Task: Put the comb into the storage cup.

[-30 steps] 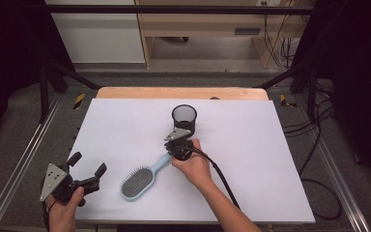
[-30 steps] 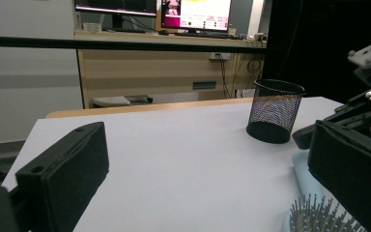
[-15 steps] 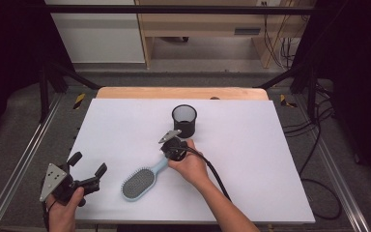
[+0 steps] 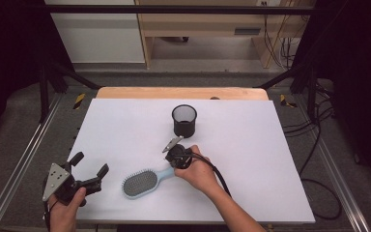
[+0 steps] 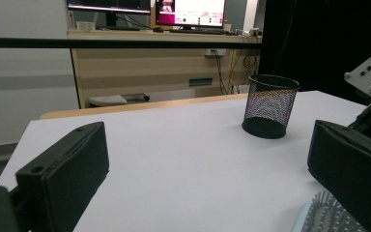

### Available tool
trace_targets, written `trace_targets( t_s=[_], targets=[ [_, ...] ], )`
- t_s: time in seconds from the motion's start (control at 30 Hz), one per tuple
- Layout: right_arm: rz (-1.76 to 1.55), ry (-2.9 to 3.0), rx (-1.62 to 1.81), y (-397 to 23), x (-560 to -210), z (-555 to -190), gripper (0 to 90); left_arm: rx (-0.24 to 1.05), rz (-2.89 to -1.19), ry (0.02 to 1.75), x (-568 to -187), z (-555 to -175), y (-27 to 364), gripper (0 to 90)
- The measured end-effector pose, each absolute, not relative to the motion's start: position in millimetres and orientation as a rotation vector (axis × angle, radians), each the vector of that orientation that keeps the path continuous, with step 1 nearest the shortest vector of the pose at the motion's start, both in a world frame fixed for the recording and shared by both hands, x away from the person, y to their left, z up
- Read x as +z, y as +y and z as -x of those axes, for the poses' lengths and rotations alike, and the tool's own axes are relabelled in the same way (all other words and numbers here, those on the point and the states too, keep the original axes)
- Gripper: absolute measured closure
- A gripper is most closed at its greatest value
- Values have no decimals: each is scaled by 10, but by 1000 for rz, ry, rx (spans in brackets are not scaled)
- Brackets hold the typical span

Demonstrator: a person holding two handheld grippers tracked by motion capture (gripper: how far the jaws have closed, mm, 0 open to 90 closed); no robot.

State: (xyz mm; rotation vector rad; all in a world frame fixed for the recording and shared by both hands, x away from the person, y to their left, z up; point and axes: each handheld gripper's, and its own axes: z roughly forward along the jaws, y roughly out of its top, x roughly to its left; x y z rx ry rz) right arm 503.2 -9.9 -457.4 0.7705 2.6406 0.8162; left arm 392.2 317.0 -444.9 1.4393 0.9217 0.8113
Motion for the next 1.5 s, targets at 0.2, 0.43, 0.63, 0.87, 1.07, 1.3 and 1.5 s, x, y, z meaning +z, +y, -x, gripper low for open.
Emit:
trace_targets(
  t_s=[0.2,0.43,0.63,0.87,1.07,1.3,1.5],
  targets=[
    [-758,2672,802,-188,-4572,-4917,900,815,-1450,921,-4449,-3917,3168,10],
    [-757,2717,809,-293,-4592,-4744,900,813,-1450,924,-4456,-3924,3171,10],
    [-755,2735,829,-365,-4619,-4541,900,811,-1456,922,-4458,-3930,3164,11],
    [-748,2748,849,-384,-4613,-4357,900,812,-1460,922,-4457,-3923,3162,11],
    [-735,2768,865,-401,-4605,-4272,900,808,-1466,921,-4463,-3930,3155,11],
    [-745,2736,883,-425,-4564,-4276,889,808,-1467,920,-4463,-3929,3151,11],
    [-714,2714,989,-390,-4438,-4246,731,809,-1468,921,-4464,-3931,3151,11]
  ],
)
